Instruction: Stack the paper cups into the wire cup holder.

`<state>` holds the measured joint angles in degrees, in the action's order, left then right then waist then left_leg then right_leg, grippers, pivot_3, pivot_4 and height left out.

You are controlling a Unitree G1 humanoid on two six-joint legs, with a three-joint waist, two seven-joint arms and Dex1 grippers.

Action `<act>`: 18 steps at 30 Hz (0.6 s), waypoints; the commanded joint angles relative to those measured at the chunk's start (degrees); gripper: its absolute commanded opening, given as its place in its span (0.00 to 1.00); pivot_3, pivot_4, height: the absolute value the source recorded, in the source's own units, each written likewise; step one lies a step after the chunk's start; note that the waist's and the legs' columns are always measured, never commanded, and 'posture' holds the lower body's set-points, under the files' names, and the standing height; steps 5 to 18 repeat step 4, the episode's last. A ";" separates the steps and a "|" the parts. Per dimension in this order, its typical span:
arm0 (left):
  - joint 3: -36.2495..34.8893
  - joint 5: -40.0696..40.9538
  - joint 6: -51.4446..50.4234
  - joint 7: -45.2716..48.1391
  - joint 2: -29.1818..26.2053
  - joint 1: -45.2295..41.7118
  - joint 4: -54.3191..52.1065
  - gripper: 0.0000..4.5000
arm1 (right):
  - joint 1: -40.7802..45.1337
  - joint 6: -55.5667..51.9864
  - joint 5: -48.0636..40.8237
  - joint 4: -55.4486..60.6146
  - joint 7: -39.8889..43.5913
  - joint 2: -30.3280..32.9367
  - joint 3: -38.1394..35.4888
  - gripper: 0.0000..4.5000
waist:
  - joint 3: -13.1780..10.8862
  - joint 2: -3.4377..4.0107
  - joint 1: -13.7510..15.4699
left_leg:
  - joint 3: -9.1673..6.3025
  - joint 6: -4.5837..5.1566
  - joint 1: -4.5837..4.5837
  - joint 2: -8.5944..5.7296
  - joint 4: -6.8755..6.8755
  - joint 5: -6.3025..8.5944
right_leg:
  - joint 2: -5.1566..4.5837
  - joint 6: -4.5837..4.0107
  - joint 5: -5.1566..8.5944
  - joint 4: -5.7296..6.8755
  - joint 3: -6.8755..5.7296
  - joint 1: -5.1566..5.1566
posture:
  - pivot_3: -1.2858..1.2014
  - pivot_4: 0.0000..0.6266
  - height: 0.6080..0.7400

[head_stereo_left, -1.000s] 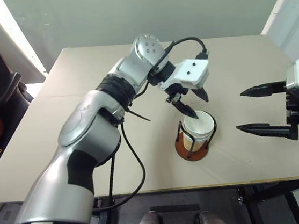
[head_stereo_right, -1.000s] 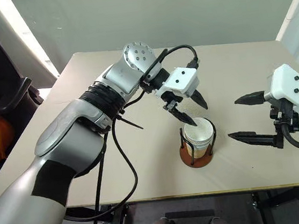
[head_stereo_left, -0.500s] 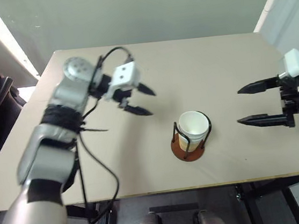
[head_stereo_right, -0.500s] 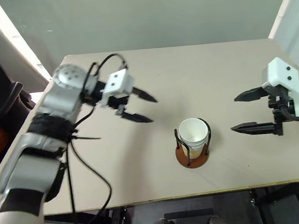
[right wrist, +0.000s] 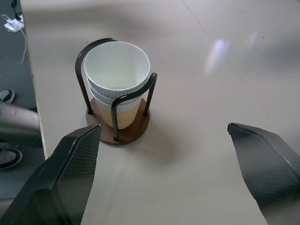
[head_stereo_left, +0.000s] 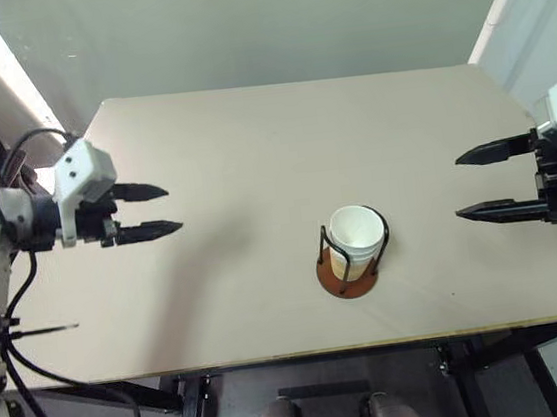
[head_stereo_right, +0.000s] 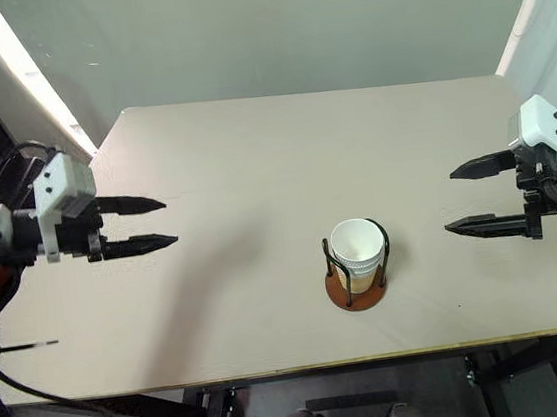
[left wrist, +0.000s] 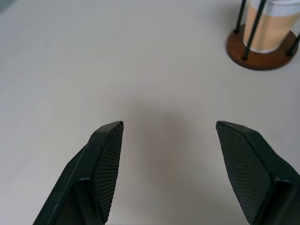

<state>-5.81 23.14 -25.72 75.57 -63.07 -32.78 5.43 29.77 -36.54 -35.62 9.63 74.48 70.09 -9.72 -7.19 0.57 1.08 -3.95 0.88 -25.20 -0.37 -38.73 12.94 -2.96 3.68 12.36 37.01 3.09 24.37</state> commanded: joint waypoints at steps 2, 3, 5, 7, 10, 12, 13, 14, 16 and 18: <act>-2.88 2.15 -2.65 -2.17 0.04 -0.64 -4.90 0.75 | 2.50 0.63 0.44 0.67 -0.64 -1.40 0.63 1.00 | 0.01 -0.02 0.02 | -0.04 -0.08 0.09 0.00 0.12 -0.07 | 0.02 -0.26 -0.16 0.01 -0.02 0.01 | 0.52 0.24 1.00; -2.74 1.98 -2.83 -2.32 -0.03 -0.48 -5.10 0.75 | 2.85 0.36 0.36 0.89 -0.73 -1.71 0.84 1.00 | 0.01 -0.02 -0.10 | -0.04 -0.13 0.21 0.01 0.16 -0.10 | 0.01 -0.40 -0.24 0.00 -0.02 0.00 | 0.52 0.24 1.00; -2.73 1.82 -2.90 -2.50 -0.14 -0.22 -5.12 0.75 | 2.99 0.17 0.45 1.18 -0.81 -1.81 0.99 1.00 | 0.01 -0.02 -0.10 | -0.02 -0.19 0.26 0.00 0.23 -0.15 | 0.02 -0.46 -0.29 -0.01 -0.02 -0.02 | 0.52 0.24 1.00; -2.73 1.82 -2.90 -2.50 -0.14 -0.22 -5.12 0.75 | 2.99 0.17 0.45 1.18 -0.81 -1.81 0.99 1.00 | 0.01 -0.02 -0.10 | -0.02 -0.19 0.26 0.00 0.23 -0.15 | 0.02 -0.46 -0.29 -0.01 -0.02 -0.02 | 0.52 0.24 1.00; -2.73 1.82 -2.90 -2.50 -0.14 -0.22 -5.12 0.75 | 2.99 0.17 0.45 1.18 -0.81 -1.81 0.99 1.00 | 0.01 -0.02 -0.10 | -0.02 -0.19 0.26 0.00 0.23 -0.15 | 0.02 -0.46 -0.29 -0.01 -0.02 -0.02 | 0.52 0.24 1.00; -2.73 1.82 -2.90 -2.50 -0.14 -0.22 -5.12 0.75 | 2.99 0.17 0.45 1.18 -0.81 -1.81 0.99 1.00 | 0.01 -0.02 -0.10 | -0.02 -0.19 0.26 0.00 0.23 -0.15 | 0.02 -0.46 -0.29 -0.01 -0.02 -0.02 | 0.52 0.24 1.00; -2.73 1.82 -2.90 -2.50 -0.14 -0.22 -5.12 0.75 | 2.99 0.17 0.45 1.18 -0.81 -1.81 0.99 1.00 | 0.01 -0.02 -0.10 | -0.02 -0.19 0.26 0.00 0.23 -0.15 | 0.02 -0.46 -0.29 -0.01 -0.02 -0.02 | 0.52 0.24 1.00; -2.73 1.82 -2.90 -2.50 -0.14 -0.22 -5.12 0.75 | 2.99 0.17 0.45 1.18 -0.81 -1.81 0.99 1.00 | 0.01 -0.02 -0.10 | -0.02 -0.19 0.26 0.00 0.23 -0.15 | 0.02 -0.46 -0.29 -0.01 -0.02 -0.02 | 0.52 0.24 1.00; -2.73 1.82 -2.90 -2.50 -0.14 -0.22 -5.12 0.75 | 2.99 0.17 0.45 1.18 -0.81 -1.81 0.99 1.00 | 0.01 -0.02 -0.10 | -0.02 -0.19 0.26 0.00 0.23 -0.15 | 0.02 -0.46 -0.29 -0.01 -0.02 -0.02 | 0.52 0.24 1.00; -2.73 1.82 -2.90 -2.50 -0.14 -0.22 -5.12 0.75 | 2.99 0.17 0.45 1.18 -0.81 -1.81 0.99 1.00 | 0.01 -0.02 -0.10 | -0.02 -0.19 0.26 0.00 0.23 -0.15 | 0.02 -0.46 -0.29 -0.01 -0.02 -0.02 | 0.52 0.24 1.00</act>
